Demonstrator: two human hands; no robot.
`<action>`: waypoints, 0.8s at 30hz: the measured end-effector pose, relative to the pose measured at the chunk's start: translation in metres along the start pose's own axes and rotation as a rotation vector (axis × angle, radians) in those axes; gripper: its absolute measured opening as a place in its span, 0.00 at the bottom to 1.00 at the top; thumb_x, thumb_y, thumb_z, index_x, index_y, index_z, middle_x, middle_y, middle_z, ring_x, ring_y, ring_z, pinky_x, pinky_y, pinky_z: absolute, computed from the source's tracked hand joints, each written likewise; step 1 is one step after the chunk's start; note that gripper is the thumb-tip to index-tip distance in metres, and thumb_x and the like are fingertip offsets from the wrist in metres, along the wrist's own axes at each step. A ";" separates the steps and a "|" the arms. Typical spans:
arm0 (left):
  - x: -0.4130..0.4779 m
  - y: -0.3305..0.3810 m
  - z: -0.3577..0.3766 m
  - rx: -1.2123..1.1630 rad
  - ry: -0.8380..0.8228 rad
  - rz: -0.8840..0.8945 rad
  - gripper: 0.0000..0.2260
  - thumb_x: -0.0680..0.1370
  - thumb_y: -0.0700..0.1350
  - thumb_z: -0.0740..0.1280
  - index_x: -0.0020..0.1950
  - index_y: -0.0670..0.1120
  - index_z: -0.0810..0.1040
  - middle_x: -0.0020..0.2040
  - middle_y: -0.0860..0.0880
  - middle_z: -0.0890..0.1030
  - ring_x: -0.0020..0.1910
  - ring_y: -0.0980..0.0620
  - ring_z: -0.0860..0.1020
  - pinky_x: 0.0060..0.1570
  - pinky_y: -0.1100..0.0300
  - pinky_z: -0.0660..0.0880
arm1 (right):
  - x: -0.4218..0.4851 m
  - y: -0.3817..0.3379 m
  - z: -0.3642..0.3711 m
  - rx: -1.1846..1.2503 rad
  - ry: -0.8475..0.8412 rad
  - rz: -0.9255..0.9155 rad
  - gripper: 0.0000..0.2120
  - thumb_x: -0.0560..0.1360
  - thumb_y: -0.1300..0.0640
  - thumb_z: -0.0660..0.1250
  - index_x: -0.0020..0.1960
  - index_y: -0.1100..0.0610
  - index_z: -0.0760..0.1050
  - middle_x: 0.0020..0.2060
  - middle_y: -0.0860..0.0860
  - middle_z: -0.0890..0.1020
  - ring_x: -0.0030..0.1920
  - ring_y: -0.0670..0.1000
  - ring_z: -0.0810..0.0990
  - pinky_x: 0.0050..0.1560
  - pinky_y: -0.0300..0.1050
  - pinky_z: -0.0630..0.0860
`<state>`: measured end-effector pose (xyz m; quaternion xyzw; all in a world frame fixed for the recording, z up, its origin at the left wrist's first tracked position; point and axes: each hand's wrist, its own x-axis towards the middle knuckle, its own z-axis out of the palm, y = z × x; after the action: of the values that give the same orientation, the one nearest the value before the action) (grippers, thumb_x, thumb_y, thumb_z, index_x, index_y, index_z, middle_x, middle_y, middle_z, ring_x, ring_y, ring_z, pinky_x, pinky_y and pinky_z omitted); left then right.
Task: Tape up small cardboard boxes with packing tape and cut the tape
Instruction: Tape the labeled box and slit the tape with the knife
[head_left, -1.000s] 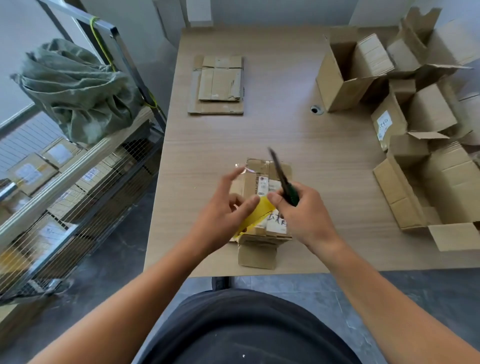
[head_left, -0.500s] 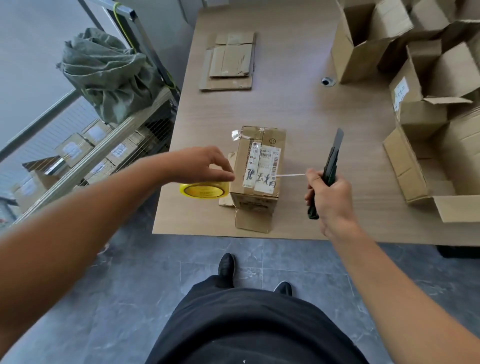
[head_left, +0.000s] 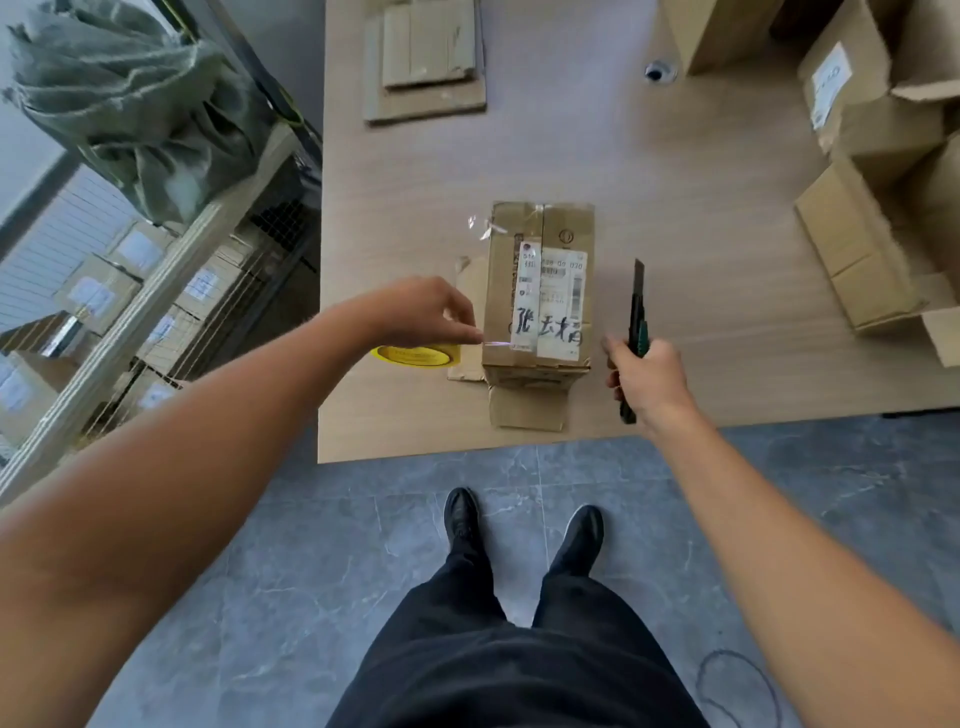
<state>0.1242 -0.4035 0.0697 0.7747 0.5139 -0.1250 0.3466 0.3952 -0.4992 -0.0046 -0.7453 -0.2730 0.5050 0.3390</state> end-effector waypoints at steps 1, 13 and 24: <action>0.003 -0.004 0.005 -0.023 -0.004 0.009 0.09 0.76 0.60 0.71 0.45 0.57 0.84 0.44 0.57 0.82 0.46 0.53 0.79 0.49 0.58 0.73 | 0.002 0.001 0.000 -0.067 -0.021 0.005 0.13 0.80 0.49 0.69 0.42 0.56 0.72 0.32 0.52 0.75 0.29 0.51 0.73 0.34 0.46 0.69; 0.007 -0.018 0.034 -0.147 0.168 0.081 0.10 0.77 0.57 0.71 0.45 0.52 0.83 0.41 0.54 0.80 0.46 0.49 0.78 0.42 0.59 0.67 | -0.081 -0.053 0.080 -0.811 -0.084 -0.496 0.15 0.85 0.54 0.52 0.52 0.61 0.73 0.54 0.57 0.75 0.57 0.59 0.72 0.62 0.52 0.67; -0.018 -0.076 0.042 -0.134 0.177 0.097 0.10 0.78 0.55 0.70 0.57 0.54 0.83 0.56 0.50 0.78 0.53 0.50 0.77 0.55 0.55 0.73 | -0.086 -0.036 0.112 -0.951 -0.035 -0.370 0.20 0.83 0.48 0.57 0.51 0.63 0.80 0.74 0.55 0.57 0.73 0.61 0.61 0.76 0.56 0.60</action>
<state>0.0557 -0.4265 0.0180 0.7817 0.5115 -0.0045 0.3568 0.2589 -0.5158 0.0435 -0.7479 -0.6056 0.2686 0.0413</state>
